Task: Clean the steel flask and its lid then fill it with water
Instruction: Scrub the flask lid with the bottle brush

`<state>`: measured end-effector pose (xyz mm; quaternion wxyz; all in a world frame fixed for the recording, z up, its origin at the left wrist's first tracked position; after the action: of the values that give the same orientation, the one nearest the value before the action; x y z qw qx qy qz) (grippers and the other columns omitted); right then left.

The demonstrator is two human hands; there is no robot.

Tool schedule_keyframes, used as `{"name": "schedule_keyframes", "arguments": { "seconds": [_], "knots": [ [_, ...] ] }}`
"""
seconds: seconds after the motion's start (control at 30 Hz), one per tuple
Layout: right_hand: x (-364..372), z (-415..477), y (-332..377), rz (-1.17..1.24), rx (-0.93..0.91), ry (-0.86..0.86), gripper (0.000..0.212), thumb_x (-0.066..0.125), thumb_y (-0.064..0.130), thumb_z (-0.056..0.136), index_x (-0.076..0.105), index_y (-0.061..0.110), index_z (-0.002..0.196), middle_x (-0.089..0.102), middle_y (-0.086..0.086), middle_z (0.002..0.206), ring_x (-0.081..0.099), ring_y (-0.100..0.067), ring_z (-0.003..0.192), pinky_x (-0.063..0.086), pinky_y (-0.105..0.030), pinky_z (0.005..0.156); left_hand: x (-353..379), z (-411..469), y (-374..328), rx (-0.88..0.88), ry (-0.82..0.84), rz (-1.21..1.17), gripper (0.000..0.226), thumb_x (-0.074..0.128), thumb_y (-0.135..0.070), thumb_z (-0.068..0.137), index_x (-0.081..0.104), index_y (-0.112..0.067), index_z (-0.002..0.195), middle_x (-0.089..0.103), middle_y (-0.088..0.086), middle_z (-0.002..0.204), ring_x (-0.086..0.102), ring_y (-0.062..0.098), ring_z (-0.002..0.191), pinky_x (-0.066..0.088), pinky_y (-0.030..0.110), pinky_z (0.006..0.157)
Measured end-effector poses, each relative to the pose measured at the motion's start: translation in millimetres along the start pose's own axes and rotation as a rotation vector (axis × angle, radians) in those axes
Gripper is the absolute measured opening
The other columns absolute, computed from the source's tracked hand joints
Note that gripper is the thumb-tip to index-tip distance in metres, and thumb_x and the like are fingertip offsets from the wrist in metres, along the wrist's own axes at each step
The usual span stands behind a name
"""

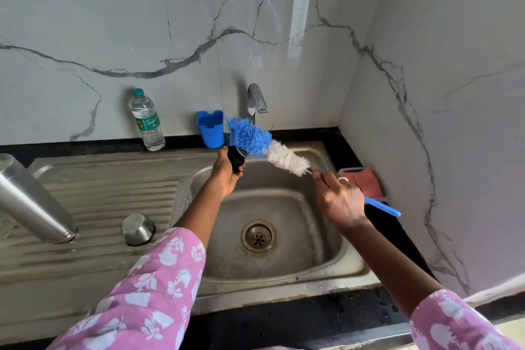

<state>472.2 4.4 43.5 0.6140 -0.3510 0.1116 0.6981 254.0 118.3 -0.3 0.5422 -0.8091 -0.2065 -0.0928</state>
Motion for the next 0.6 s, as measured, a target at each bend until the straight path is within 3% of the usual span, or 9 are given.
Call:
{"name": "schedule_keyframes", "arguments": {
  "seconds": [0.17, 0.43, 0.6],
  "knots": [
    [-1, -10, -5, 0.056, -0.010, -0.015, 0.035, 0.041, 0.007, 0.071, 0.073, 0.004, 0.086, 0.057, -0.005, 0.061, 0.053, -0.024, 0.042, 0.039, -0.024, 0.035, -9, 3, -4, -0.018, -0.053, -0.118, 0.030, 0.033, -0.033, 0.102, 0.050, -0.012, 0.091, 0.052, 0.008, 0.079, 0.043, 0.011, 0.059, 0.035, 0.019, 0.050],
    [3, -3, -2, 0.008, 0.032, 0.027, 0.035, 0.042, 0.007, 0.068, 0.073, 0.006, 0.084, 0.058, -0.003, 0.060, 0.054, -0.022, 0.042, 0.036, -0.021, 0.034, 1, 0, 3, -0.007, 0.027, 0.000, 0.030, 0.029, -0.033, 0.102, 0.051, -0.015, 0.093, 0.051, 0.006, 0.078, 0.043, 0.010, 0.058, 0.035, 0.018, 0.047],
    [8, -15, -5, 0.069, 0.053, 0.039, 0.033, 0.043, 0.007, 0.071, 0.072, 0.006, 0.085, 0.056, -0.004, 0.060, 0.054, -0.024, 0.042, 0.039, -0.024, 0.035, -5, 4, 0, -0.030, -0.034, -0.133, 0.031, 0.032, -0.033, 0.101, 0.049, -0.008, 0.108, 0.052, 0.008, 0.080, 0.044, 0.011, 0.059, 0.038, 0.017, 0.045]
  ]
}}
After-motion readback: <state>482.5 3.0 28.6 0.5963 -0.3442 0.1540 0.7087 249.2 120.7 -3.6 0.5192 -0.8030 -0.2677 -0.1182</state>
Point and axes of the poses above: each hand's wrist, its own z-axis towards the middle knuckle, its own x-axis out of the palm, y = z × x, the point moved 3 cm from there along z, towards the middle knuckle
